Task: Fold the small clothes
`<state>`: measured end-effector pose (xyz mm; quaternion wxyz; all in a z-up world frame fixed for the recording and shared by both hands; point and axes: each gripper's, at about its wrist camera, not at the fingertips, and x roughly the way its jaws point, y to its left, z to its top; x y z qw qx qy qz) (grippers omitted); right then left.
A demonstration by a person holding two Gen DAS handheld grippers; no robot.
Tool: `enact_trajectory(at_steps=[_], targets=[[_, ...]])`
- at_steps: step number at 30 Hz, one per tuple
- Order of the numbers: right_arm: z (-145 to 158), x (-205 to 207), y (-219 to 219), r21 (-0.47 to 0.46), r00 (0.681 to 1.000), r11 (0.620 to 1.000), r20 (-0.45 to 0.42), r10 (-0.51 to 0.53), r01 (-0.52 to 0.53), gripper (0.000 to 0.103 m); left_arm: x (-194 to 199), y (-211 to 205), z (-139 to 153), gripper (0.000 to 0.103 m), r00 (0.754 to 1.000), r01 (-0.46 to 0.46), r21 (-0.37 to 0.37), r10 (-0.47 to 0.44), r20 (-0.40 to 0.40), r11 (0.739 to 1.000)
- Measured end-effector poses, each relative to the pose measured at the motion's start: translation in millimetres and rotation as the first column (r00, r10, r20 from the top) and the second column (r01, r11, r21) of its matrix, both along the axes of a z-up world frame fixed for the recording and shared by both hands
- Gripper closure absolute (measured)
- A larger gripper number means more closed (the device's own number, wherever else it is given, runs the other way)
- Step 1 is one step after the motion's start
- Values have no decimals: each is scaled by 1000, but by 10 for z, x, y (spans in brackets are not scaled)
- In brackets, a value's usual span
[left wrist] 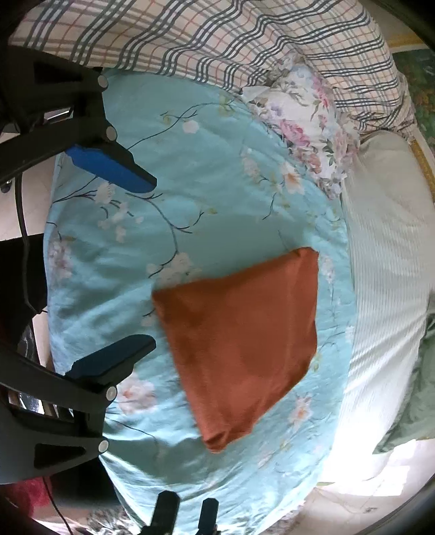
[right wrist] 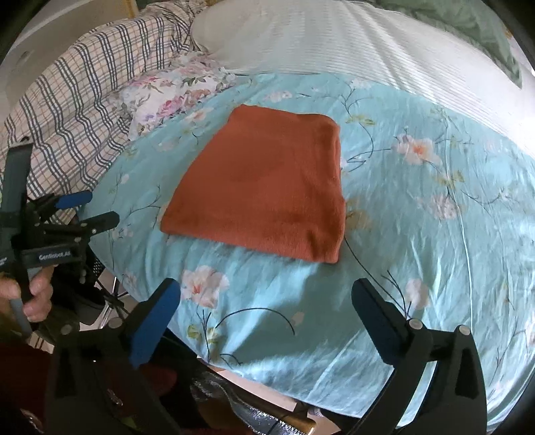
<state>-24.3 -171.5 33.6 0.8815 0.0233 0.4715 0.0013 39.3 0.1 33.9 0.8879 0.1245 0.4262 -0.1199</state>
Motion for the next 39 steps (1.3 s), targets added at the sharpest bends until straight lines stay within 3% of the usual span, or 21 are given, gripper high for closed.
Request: enact_trajectory(at_steps=[11, 27, 39], targets=[[-280, 325, -189, 42, 999, 999, -43, -30, 32, 1, 373, -64, -229, 13, 998, -58, 32, 59, -33, 998], [-301, 751, -368, 77, 998, 996, -46, -38, 41, 1, 774, -252, -235, 13, 998, -38, 27, 39, -40, 999], [-290, 958, -377, 84, 999, 996, -43, -20, 24, 1, 828, -371, -233, 13, 999, -25, 19, 26, -36, 999]])
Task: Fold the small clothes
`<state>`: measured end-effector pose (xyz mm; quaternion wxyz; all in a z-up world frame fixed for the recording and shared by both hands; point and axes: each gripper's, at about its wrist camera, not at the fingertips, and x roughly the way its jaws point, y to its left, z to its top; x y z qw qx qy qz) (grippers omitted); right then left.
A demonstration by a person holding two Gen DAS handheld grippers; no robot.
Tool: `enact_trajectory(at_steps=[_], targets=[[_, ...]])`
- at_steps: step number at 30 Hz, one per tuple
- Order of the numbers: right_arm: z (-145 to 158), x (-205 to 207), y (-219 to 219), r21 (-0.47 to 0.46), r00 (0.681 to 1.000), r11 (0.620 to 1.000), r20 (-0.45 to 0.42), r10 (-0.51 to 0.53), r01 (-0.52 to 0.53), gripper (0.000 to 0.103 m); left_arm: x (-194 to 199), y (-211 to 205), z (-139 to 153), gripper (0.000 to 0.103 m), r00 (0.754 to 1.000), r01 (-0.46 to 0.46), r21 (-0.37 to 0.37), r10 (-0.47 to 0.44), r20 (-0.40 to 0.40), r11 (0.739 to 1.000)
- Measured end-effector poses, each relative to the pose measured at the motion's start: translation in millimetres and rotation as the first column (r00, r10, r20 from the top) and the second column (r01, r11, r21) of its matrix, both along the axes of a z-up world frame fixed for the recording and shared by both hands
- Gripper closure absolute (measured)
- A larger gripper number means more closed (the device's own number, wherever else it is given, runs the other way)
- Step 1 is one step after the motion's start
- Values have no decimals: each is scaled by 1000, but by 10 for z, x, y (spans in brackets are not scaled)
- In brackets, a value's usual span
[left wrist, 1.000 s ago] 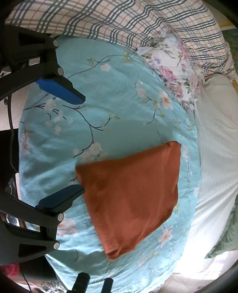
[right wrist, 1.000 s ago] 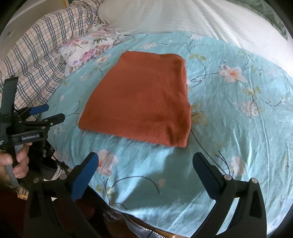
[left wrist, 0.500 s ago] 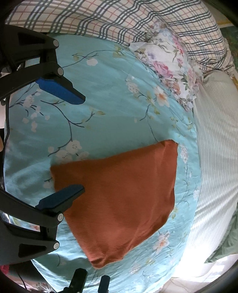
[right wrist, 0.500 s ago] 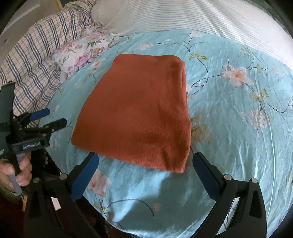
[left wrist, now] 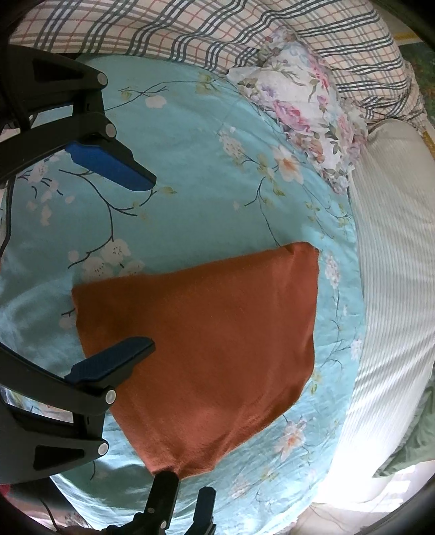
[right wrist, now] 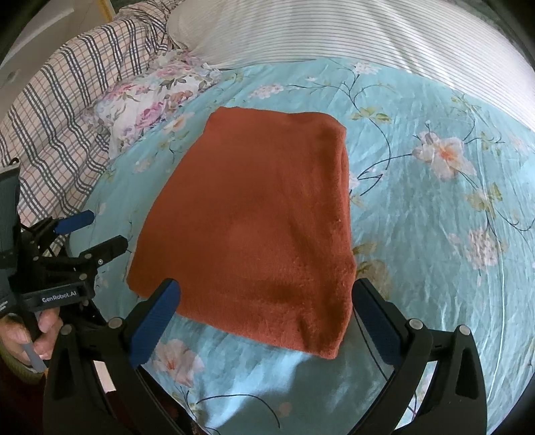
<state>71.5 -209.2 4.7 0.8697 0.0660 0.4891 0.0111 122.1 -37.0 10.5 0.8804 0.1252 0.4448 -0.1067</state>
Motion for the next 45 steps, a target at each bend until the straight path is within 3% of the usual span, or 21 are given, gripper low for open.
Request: enact_trajectory(at_steps=[27, 45], targets=[[127, -374, 146, 9, 1000, 1000, 22, -16, 16, 1, -427, -16, 157, 13, 999, 39, -37, -38, 37, 999], [187, -393, 189, 4, 1000, 1000, 31, -4, 3, 1, -512, -12, 216, 13, 998, 32, -30, -30, 60, 999]])
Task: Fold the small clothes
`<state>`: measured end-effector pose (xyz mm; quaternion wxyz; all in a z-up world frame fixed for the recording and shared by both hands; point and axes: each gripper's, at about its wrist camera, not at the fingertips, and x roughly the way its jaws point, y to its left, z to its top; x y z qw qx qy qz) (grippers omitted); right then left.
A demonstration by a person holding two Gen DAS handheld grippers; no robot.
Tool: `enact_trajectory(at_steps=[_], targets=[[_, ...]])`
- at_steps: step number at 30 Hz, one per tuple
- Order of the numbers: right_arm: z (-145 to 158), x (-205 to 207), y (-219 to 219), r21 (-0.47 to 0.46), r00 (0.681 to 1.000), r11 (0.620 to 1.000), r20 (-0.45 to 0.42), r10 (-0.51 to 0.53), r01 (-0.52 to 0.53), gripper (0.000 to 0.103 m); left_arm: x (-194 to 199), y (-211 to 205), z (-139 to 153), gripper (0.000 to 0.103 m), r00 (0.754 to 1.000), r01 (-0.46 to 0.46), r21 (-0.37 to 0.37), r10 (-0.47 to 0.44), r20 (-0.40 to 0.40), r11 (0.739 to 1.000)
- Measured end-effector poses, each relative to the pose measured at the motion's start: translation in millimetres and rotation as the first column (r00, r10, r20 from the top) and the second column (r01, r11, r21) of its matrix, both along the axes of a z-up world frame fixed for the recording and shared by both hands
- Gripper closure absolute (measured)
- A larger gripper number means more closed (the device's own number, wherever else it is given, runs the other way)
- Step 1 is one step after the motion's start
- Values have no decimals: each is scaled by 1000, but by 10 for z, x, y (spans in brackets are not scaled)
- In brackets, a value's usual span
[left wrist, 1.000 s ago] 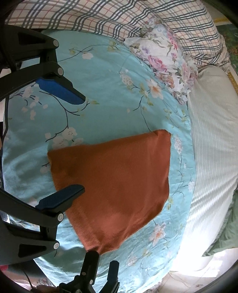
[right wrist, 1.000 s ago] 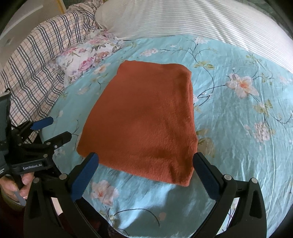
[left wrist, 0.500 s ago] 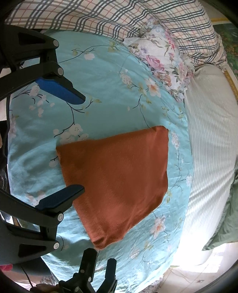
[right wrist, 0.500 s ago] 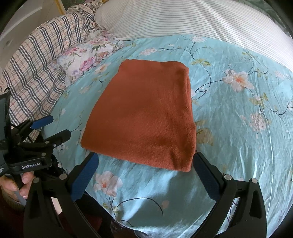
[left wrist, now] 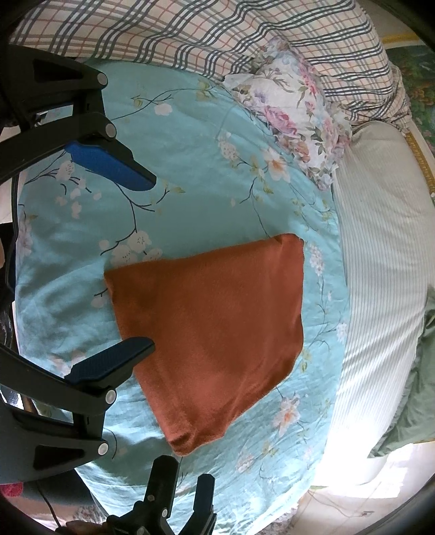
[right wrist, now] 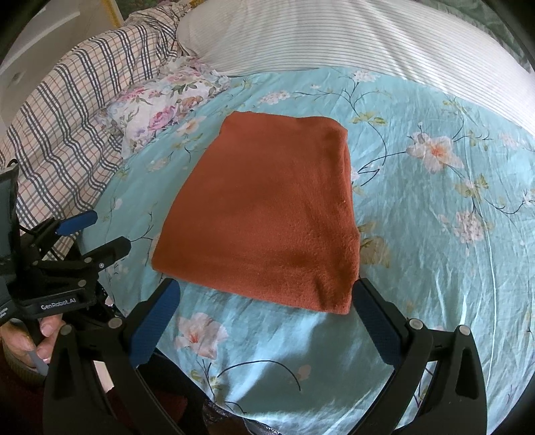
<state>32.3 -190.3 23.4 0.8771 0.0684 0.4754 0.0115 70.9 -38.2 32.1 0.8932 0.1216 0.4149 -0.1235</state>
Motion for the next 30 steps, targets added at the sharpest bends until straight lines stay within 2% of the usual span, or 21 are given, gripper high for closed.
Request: enact_trajectory(at_steps=[30], targets=[[-13, -1, 10, 1, 1000, 1000, 1, -5, 5, 1, 64, 20, -22, 13, 1000, 0, -1, 0, -19, 1000]])
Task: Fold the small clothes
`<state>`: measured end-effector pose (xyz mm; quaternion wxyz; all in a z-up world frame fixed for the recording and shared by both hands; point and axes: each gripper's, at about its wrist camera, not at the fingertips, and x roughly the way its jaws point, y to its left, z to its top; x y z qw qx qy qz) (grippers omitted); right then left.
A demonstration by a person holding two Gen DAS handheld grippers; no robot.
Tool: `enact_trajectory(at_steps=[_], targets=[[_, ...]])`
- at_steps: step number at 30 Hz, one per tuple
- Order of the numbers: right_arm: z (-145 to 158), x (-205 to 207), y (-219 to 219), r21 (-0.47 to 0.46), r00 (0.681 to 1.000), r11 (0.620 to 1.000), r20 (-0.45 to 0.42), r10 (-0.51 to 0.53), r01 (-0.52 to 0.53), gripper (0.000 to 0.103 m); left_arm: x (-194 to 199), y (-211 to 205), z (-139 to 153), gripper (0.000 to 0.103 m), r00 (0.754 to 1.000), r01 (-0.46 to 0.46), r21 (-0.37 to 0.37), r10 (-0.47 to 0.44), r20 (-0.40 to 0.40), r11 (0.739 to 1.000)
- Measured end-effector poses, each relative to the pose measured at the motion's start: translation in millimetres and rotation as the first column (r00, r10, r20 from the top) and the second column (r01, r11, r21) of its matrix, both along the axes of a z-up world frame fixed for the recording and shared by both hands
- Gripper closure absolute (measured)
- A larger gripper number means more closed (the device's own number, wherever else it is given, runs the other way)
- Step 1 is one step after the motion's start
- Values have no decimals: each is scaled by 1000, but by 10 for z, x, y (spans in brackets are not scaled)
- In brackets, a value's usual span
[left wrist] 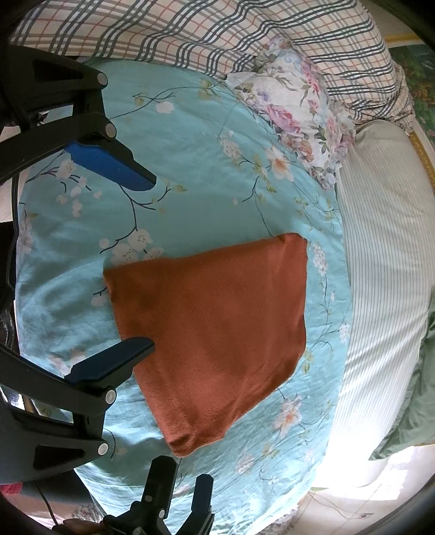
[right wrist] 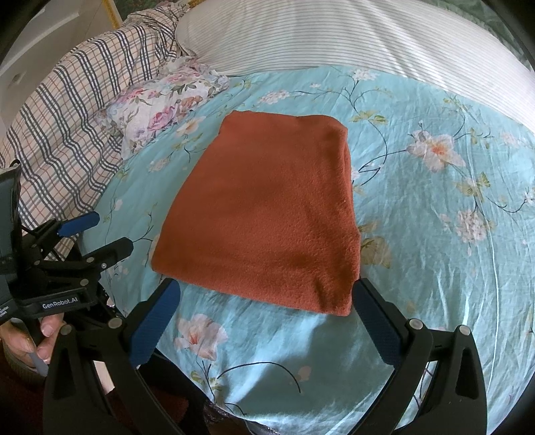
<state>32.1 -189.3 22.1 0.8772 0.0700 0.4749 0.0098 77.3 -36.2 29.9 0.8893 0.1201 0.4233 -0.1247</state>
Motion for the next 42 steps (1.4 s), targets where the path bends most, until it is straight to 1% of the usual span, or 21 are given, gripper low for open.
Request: enact_trajectory(at_steps=[42], targets=[[-35, 23, 6, 4, 1000, 1000, -5, 2, -2, 1, 51, -47, 6, 13, 1000, 11, -3, -11, 3, 1000]])
